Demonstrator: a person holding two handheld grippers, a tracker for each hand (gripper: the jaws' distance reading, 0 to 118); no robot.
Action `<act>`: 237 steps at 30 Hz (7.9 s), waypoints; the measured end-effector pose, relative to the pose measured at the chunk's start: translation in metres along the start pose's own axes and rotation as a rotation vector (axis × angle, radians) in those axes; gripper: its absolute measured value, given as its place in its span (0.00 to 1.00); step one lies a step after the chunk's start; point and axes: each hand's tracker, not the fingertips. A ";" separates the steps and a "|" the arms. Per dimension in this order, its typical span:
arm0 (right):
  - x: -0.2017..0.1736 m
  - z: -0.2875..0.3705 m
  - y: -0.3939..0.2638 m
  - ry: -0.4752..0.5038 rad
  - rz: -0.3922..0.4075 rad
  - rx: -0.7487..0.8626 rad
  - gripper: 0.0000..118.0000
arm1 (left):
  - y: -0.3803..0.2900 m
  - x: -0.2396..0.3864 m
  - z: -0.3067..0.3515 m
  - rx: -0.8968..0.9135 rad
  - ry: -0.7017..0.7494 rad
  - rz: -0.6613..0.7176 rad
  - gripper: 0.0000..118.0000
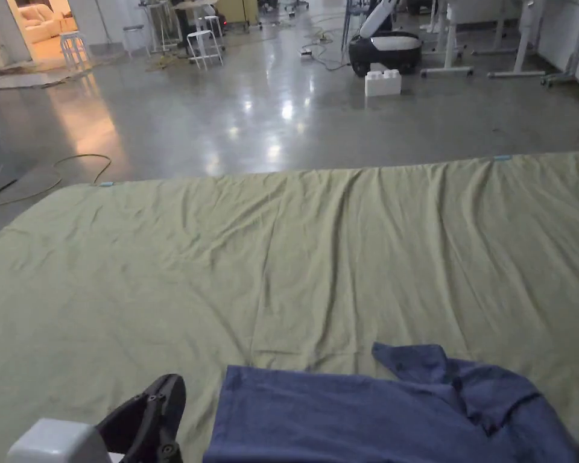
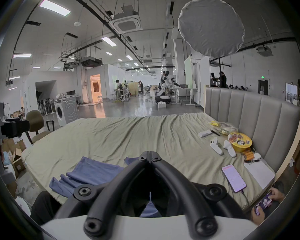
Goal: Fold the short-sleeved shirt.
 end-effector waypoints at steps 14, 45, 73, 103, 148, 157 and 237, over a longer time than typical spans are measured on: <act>0.028 -0.024 -0.040 -0.040 -0.051 -0.196 0.00 | -0.095 -0.067 -0.271 -0.553 -0.102 0.296 0.52; 0.045 -0.386 -0.055 0.217 0.296 -0.802 0.67 | -0.144 -0.048 -0.368 -0.884 -0.017 0.003 0.01; 0.084 -0.143 0.160 -0.004 0.043 -0.045 0.04 | 0.122 -0.102 -0.087 0.084 -0.100 0.209 0.01; 0.047 -0.175 0.342 -0.259 0.198 0.349 0.04 | 0.268 -0.105 -0.134 0.226 0.073 0.039 0.01; 0.041 -0.291 0.196 -0.209 0.172 0.081 0.04 | 0.096 -0.101 -0.299 -0.110 0.049 0.176 0.01; 0.064 -0.163 0.075 -0.176 0.036 -0.062 0.04 | -0.010 -0.110 -0.170 -0.210 -0.121 0.218 0.01; -0.001 0.002 -0.014 0.021 0.047 0.016 0.00 | -0.024 -0.029 0.018 -0.045 0.013 0.004 0.01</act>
